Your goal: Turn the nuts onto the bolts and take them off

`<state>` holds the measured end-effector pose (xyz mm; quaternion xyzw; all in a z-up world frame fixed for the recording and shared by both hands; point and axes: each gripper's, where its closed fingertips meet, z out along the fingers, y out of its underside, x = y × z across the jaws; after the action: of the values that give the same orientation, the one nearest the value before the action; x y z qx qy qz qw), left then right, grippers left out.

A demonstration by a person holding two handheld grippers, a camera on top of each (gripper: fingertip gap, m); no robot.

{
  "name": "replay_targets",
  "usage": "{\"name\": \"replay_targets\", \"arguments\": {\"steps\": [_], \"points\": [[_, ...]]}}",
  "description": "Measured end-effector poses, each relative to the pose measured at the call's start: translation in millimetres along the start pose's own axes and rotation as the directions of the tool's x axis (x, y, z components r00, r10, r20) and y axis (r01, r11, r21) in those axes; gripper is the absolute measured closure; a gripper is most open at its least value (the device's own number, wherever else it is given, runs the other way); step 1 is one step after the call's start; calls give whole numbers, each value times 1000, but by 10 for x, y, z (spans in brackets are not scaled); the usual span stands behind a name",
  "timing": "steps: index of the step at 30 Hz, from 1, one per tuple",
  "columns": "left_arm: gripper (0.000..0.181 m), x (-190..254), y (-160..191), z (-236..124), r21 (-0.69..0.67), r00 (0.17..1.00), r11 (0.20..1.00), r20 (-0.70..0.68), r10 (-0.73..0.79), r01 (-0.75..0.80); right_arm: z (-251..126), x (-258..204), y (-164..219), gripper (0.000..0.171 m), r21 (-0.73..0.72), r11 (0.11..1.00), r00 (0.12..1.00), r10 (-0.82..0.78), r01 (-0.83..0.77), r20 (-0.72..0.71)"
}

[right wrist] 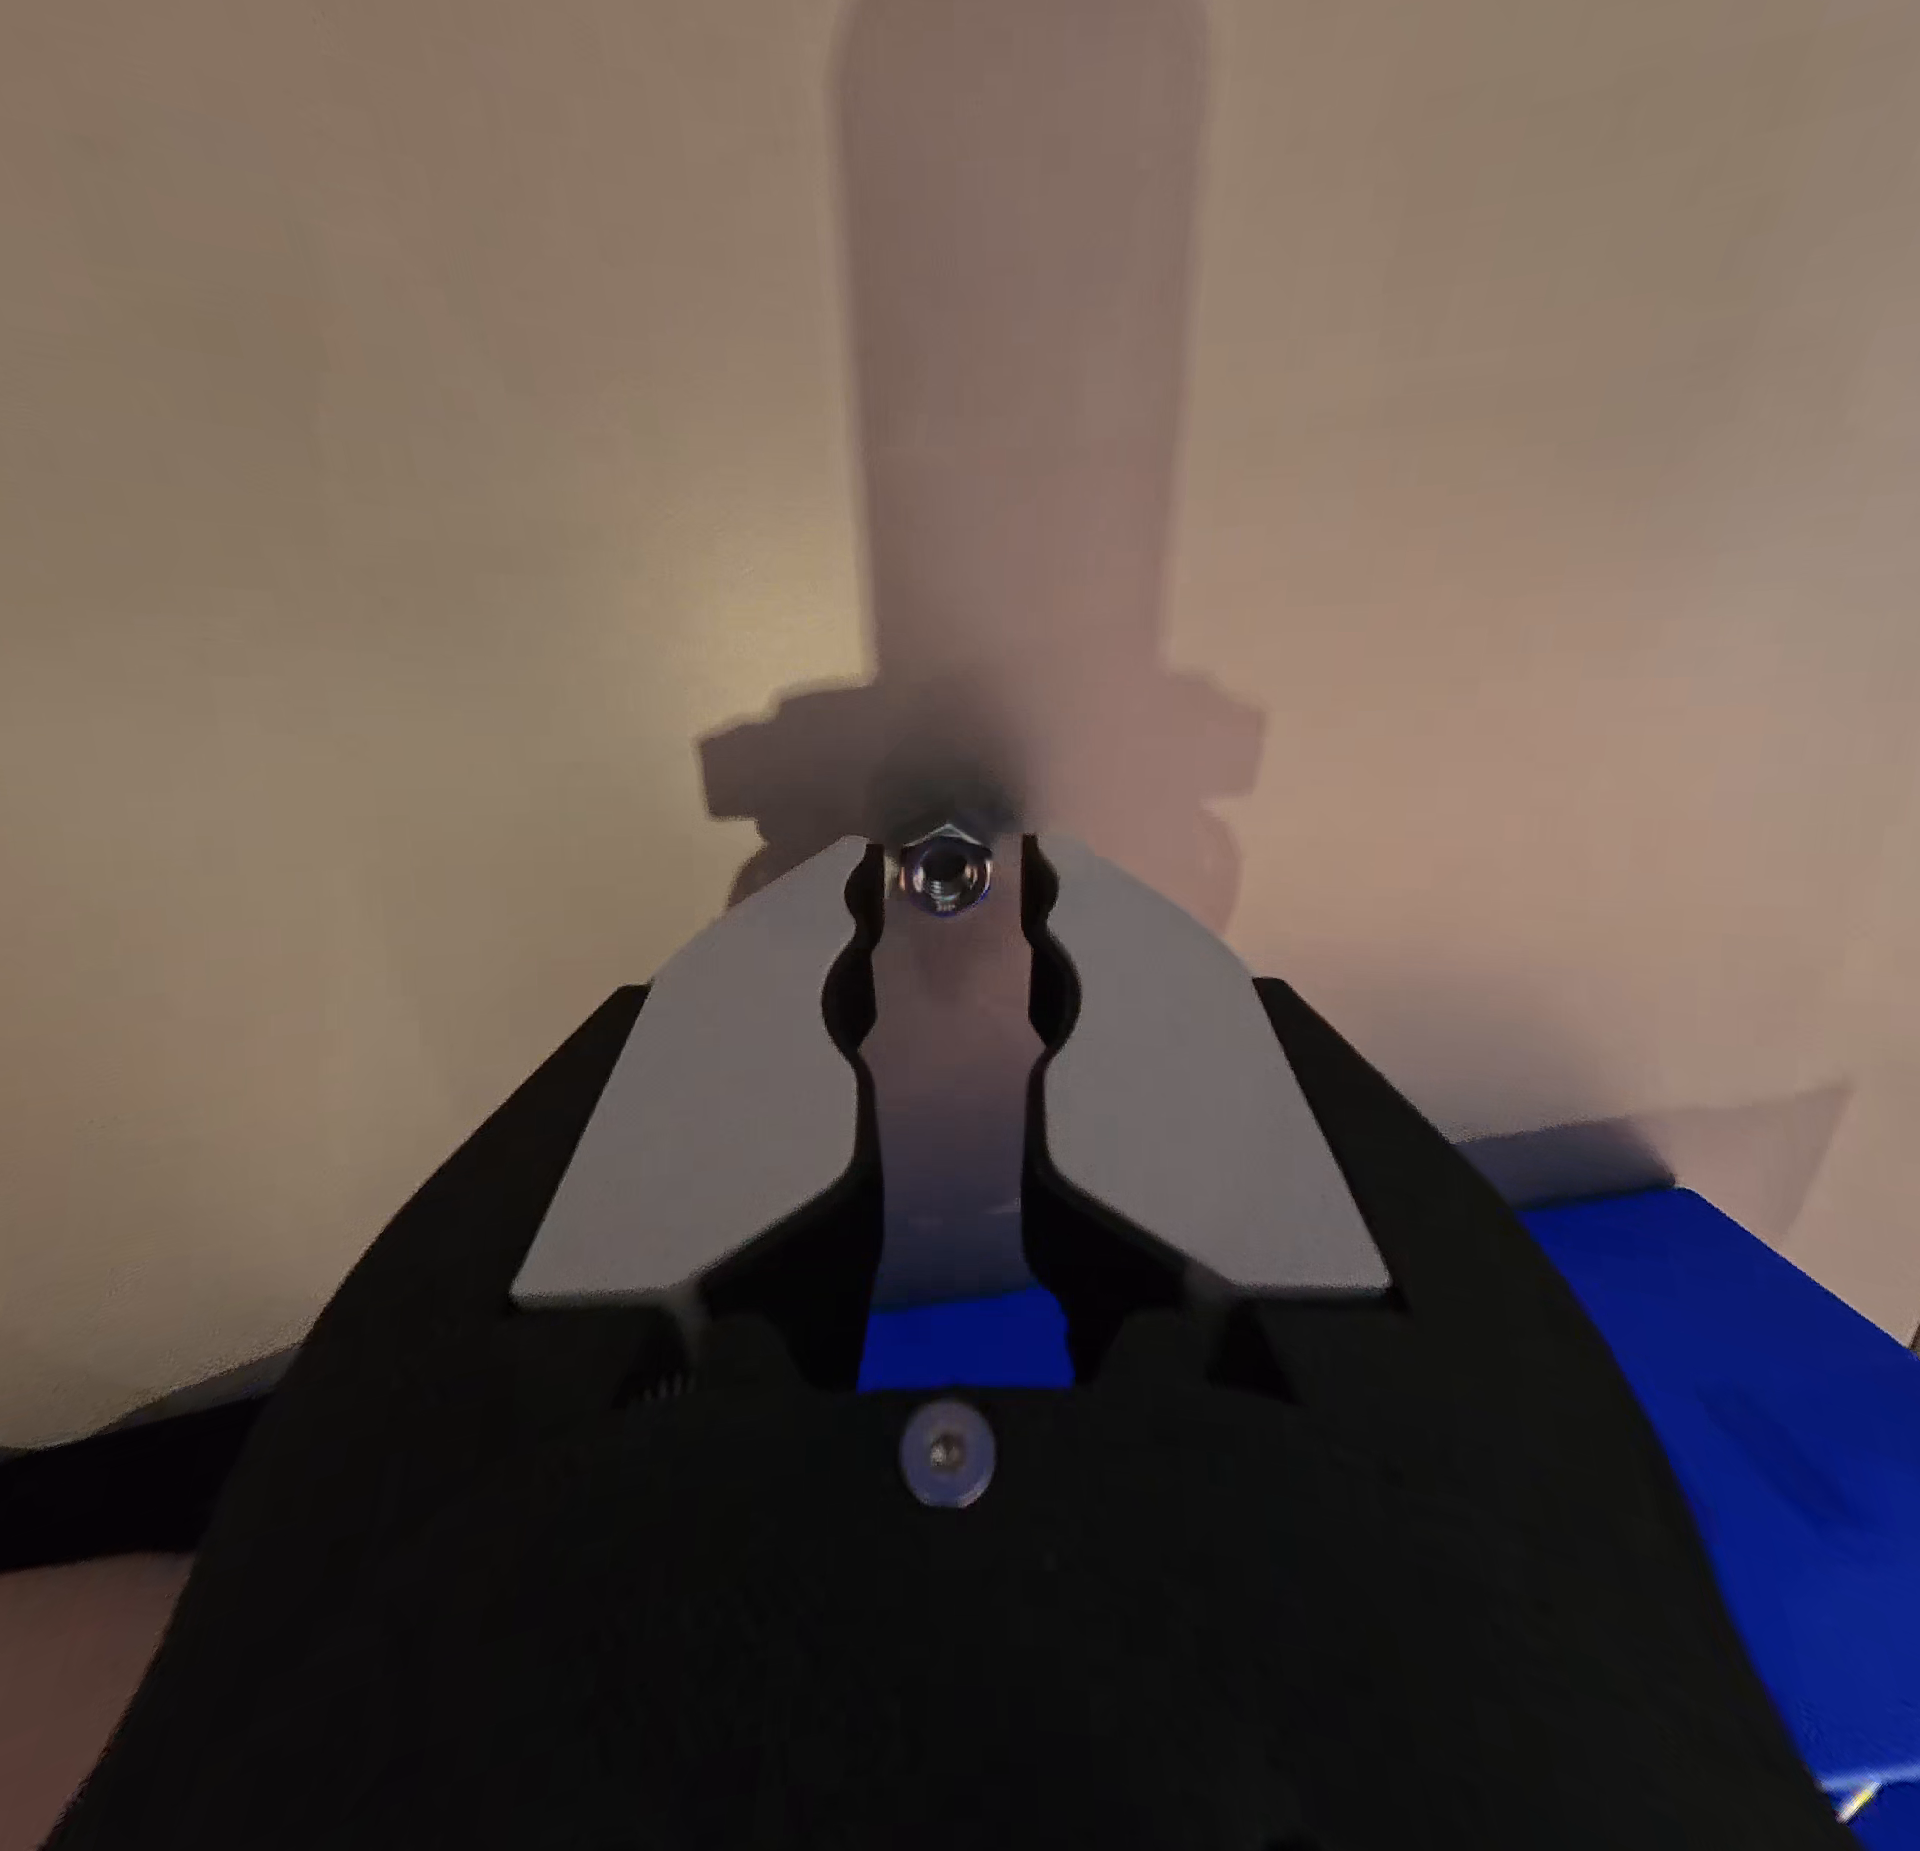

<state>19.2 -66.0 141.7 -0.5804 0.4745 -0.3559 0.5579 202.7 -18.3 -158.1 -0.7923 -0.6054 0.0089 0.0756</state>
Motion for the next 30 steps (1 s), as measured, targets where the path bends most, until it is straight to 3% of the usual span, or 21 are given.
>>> {"name": "replay_targets", "arguments": {"steps": [11, 15, 17, 20, 24, 26, 30], "points": [[178, 50, 154, 186, -74, 999, 997, -36, -1, -2, 9, -13, 57, 153, -24, 1000, 1000, -4, 4, 21], [178, 9, 327, 335, -140, 1000, 990, -29, -1, -4, -534, -33, -119, 153, 200, 980, 1000, -11, 10, 3], [178, 16, 486, 481, -195, 999, 981, -44, -6, -3, -1026, -97, -274, 153, 409, 911, 999, -41, 52, -36], [178, 109, 739, 765, -268, 996, 963, -90, 3, -27, -1782, -321, -476, 153, 690, 709, 989, -108, 148, -101], [178, 314, 1064, 1055, -379, 985, 917, -157, 66, -122, -2364, -629, -668, 153, 842, 460, 958, -184, 282, -221], [178, 430, 1152, 1123, -409, 977, 899, -197, 77, -154, -2378, -698, -718, 153, 830, 435, 936, -207, 348, -284], [178, 581, 1259, 1157, -457, 963, 865, -253, 96, -206, -2127, -787, -799, 153, 769, 477, 901, -295, 426, -317]]}}
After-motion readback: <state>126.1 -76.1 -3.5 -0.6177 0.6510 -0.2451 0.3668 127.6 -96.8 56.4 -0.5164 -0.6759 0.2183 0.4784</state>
